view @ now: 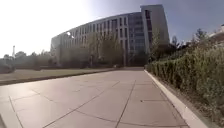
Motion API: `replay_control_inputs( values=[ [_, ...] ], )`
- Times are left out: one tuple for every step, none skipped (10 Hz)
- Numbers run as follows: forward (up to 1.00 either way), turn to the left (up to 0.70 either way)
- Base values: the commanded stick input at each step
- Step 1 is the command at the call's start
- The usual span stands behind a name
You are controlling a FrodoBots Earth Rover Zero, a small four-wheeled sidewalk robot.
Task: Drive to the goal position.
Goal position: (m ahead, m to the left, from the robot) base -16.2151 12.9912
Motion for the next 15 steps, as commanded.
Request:
replay_control_inputs(
  values=[
    [0.04, 0.0],
    [0.04, 0.0],
    [0.04, 0.0],
    [0.04, 0.0],
    [0.04, 0.0],
    [0.04, 0.0],
    [0.04, 0.0],
    [0.04, 0.0],
    [0.04, 0.0],
    [0.04, 0.0],
    [0.04, 0.0],
    [0.04, 0.0],
    [0.04, 0.0],
    [0.04, 0.0],
    [0.04, 0.0]
  ],
)
